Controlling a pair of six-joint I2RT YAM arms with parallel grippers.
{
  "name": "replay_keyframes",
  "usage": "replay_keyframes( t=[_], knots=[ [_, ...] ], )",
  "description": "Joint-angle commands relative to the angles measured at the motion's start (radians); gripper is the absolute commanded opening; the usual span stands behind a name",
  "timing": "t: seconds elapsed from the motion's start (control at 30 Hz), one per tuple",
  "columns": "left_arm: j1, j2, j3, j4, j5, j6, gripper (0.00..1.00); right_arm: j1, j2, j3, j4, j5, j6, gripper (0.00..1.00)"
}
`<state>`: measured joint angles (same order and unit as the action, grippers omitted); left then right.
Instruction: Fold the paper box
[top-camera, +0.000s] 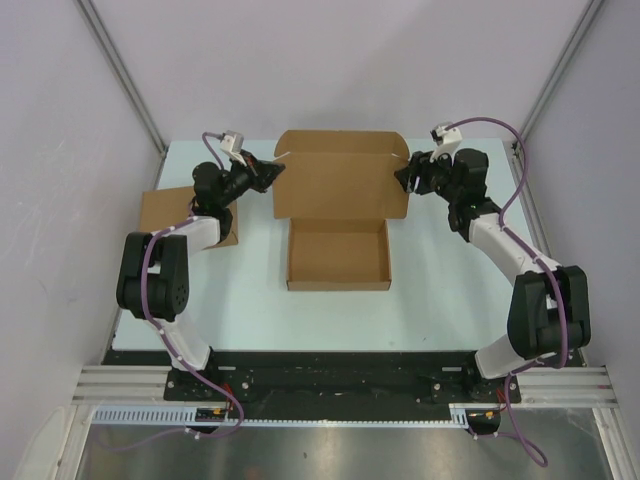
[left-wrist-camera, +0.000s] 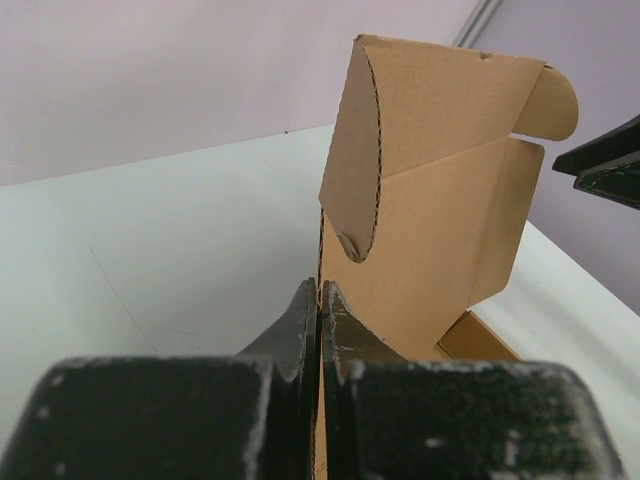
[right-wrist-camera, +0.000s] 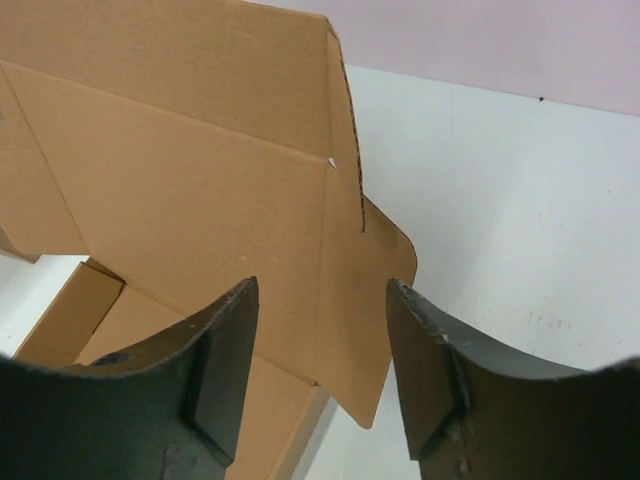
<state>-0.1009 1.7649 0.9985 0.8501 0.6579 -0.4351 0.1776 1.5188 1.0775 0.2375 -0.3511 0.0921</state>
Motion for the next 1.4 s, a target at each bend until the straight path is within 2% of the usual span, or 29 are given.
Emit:
replay_keyframes(
  t=[0.0,0.57,1.03,1.17,1.37],
  knots=[
    [-0.005,-0.056,0.008,0.023,-0.003,0.018,0.00,-0.027,0.012,0.015,0.026,0.006,-0.006,0.61],
    [-0.005,-0.050,0.002,0.003,0.003,0.038,0.00,-0.059,0.130,0.015,0.215,-0.126,0.061,0.58],
    [-0.006,-0.036,0.006,0.001,0.008,0.042,0.00,-0.056,0.190,0.041,0.286,-0.164,0.098,0.48],
    [-0.005,-0.033,0.009,0.000,0.011,0.041,0.00,-0.050,0.199,0.055,0.301,-0.163,0.115,0.41],
    [-0.006,-0.031,0.011,-0.003,0.014,0.044,0.00,-0.052,0.204,0.058,0.336,-0.167,0.149,0.39]
  ],
)
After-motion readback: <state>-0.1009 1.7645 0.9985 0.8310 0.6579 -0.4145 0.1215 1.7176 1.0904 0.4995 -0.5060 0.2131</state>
